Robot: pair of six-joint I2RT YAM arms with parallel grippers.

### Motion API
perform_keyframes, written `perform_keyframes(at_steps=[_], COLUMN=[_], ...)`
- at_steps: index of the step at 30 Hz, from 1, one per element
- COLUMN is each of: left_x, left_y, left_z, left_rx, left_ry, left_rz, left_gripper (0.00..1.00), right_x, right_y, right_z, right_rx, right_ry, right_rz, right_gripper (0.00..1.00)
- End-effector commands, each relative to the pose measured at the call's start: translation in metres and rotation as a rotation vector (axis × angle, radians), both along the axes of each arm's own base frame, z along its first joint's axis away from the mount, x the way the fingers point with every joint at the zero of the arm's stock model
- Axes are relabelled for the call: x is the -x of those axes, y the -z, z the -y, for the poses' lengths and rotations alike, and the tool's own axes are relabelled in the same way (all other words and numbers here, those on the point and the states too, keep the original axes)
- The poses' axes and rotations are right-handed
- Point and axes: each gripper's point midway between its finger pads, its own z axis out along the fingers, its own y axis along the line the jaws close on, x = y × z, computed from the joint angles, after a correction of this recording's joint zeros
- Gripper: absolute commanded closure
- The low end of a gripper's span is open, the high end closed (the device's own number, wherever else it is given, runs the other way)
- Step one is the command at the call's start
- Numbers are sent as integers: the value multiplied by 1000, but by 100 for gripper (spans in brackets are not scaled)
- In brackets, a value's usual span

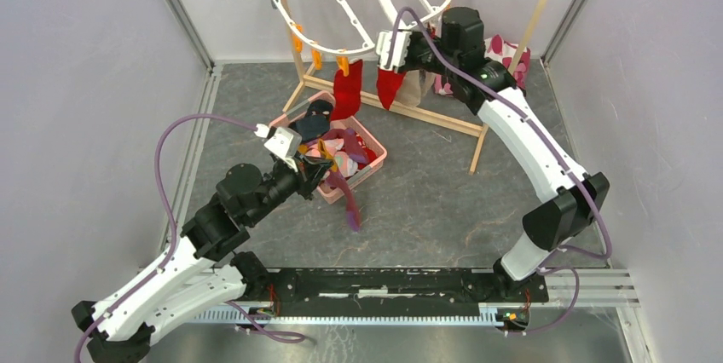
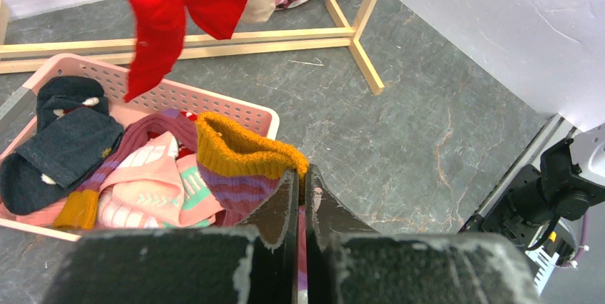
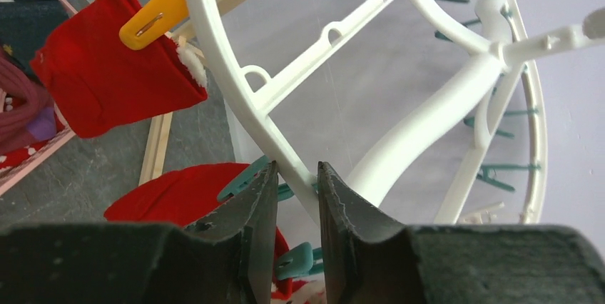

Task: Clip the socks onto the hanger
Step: Move the hanger to the center of the board.

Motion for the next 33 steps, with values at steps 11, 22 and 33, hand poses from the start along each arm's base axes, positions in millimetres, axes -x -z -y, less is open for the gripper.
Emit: perform_keyframes(at_steps=[11, 22, 33], left_x=[-5, -4, -9], left_y=[-9, -10, -6], left_z=[10, 9, 17], left_rx=[14, 21, 11], left_ry=[16, 16, 34], left_rz=[19, 19, 32], left_gripper=[98, 98, 98], right_x=[-21, 21, 116], right_y=[-33, -75, -56], right_z=[104, 101, -2], right_rx=[-6, -98, -84], right_ry=[174, -16, -432], right_rz=[83, 126, 21], right_gripper=[70, 61, 26])
